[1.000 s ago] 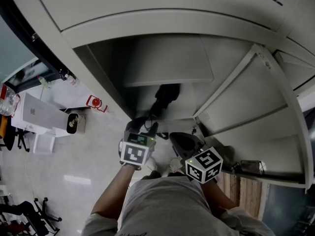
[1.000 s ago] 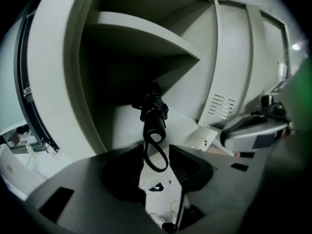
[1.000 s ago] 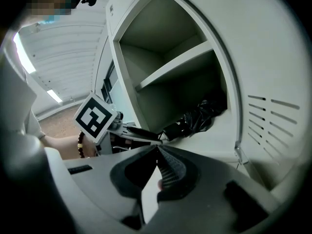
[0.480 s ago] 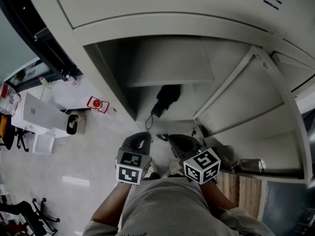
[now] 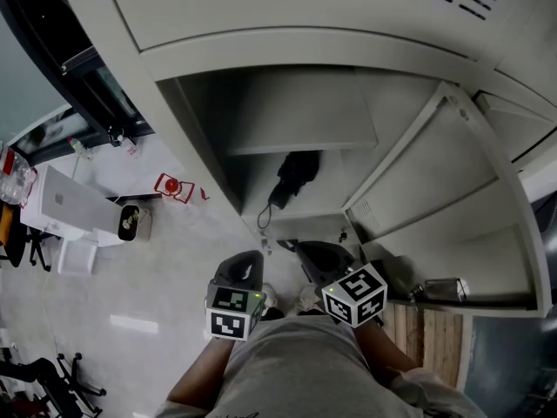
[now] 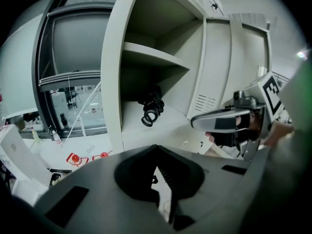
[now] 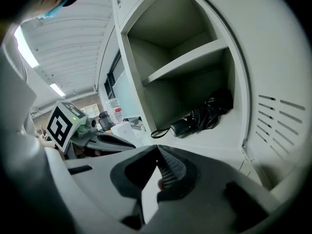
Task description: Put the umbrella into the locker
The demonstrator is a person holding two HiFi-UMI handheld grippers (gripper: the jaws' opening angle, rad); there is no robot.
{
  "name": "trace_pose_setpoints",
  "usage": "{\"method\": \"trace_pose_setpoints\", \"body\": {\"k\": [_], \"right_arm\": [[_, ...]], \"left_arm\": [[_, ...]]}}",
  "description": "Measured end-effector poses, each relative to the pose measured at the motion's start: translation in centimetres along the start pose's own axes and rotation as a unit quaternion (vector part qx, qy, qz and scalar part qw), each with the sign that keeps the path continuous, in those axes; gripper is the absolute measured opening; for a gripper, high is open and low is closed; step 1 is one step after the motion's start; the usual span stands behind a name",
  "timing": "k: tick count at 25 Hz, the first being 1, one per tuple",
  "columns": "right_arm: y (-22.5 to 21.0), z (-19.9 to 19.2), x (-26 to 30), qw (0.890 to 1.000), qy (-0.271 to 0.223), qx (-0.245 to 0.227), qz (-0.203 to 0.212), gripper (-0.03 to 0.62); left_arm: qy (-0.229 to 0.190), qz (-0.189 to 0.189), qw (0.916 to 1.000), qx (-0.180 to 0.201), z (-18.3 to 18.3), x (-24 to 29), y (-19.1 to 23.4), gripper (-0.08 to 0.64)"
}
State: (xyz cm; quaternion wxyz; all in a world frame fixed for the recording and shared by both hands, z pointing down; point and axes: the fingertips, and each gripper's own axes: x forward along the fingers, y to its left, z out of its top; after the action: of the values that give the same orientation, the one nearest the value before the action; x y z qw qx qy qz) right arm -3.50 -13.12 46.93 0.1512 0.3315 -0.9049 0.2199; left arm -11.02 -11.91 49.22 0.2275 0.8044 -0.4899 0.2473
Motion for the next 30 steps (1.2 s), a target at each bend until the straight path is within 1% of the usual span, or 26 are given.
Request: {"method": "trace_pose_setpoints", "body": {"k": [6,14,19,23,27,30], "right_arm": [[-0.4,0.4,-0.1,1.000,0.000,-0.001,-0.001,0.028],[0.3,0.2,-0.1,1.000,0.005,-0.006,0.010,0.028],[0.4,0.1,-0.3,1.000,0.008,-0.009,0.012,0.028],[0.1,0.1,-0.5,1.000,0.007,-0.009,0.011,0.028],[0.0,0.0,-0.7,1.000,0.009,-0.017,0.008,0.028],[-0.1,0.0,-0.8,1.000,0.007,-0.015,0.008,0.028]], "left_arm": [[-0.014,0.013,0.9998,0.012,0.8,-0.6,0.3,0.015],[-0.026,0.017,0.9995,-0.002,1.3,-1.0,0.1,0.015],[-0.021,0.013,0.9997,0.003,1.3,-0.9,-0.3,0.015],[-0.013,0.000,0.9999,0.003,1.0,-0.6,-0.9,0.015],[-0.013,-0.002,0.9999,0.006,1.1,-0.5,-1.3,0.015],[-0.016,-0.002,0.9998,0.007,1.3,-0.5,-1.4,0.015]]}}
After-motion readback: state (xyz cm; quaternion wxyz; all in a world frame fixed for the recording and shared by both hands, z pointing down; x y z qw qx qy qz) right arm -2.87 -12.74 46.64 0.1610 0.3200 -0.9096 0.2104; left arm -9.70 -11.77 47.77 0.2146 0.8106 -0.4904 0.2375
